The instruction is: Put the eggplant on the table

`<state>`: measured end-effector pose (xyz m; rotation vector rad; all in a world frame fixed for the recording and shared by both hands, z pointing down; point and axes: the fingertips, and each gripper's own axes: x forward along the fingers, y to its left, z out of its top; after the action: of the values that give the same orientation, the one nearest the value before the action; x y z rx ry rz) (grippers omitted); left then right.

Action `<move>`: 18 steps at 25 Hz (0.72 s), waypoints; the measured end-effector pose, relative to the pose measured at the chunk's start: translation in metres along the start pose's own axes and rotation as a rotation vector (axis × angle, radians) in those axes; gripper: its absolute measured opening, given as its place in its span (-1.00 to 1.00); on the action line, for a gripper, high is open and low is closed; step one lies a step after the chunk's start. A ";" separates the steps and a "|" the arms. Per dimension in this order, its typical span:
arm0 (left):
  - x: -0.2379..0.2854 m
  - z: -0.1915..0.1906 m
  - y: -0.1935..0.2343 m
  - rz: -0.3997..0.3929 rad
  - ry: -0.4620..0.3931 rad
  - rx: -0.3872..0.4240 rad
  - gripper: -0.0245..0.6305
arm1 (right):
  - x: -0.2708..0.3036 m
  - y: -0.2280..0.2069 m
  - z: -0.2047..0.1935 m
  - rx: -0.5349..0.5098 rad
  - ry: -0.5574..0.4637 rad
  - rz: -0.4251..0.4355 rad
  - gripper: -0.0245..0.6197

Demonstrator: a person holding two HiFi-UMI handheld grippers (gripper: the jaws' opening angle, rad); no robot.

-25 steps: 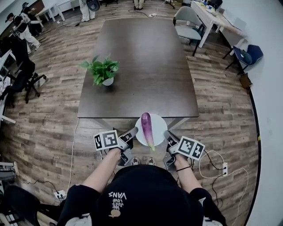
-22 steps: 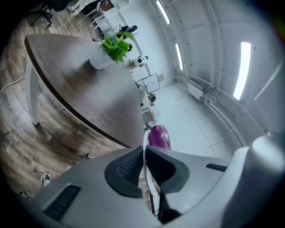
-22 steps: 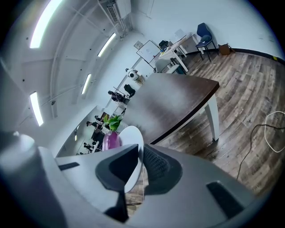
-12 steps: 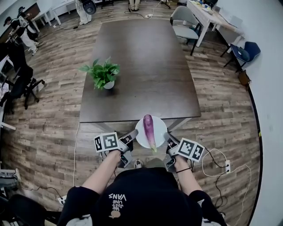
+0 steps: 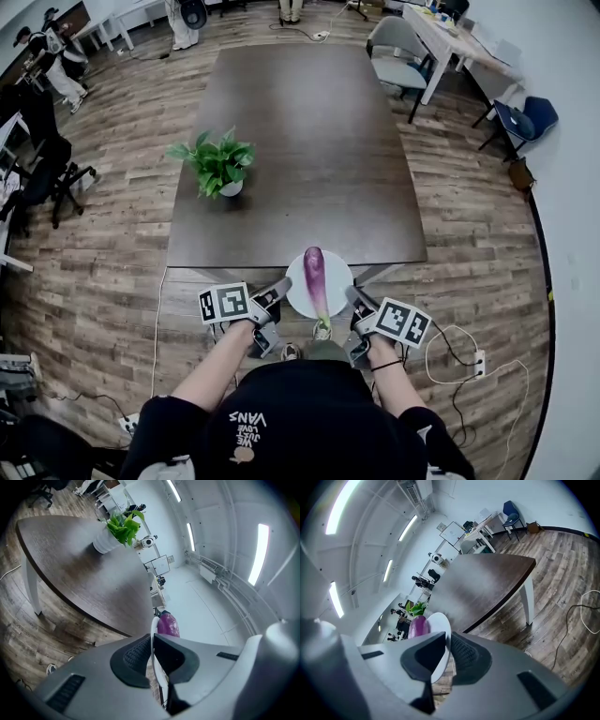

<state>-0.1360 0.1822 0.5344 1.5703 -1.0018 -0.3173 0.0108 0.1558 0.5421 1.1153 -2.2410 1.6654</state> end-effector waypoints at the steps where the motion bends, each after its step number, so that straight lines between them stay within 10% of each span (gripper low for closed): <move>1: 0.004 0.003 -0.001 0.001 -0.001 -0.001 -0.85 | 0.002 -0.001 0.005 -0.001 0.003 0.001 -0.80; 18: 0.103 0.034 -0.022 -0.023 0.003 0.002 -0.85 | 0.015 -0.041 0.102 -0.011 -0.023 0.002 -0.80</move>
<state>-0.0891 0.0822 0.5376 1.5850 -0.9830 -0.3299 0.0575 0.0552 0.5424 1.1352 -2.2632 1.6478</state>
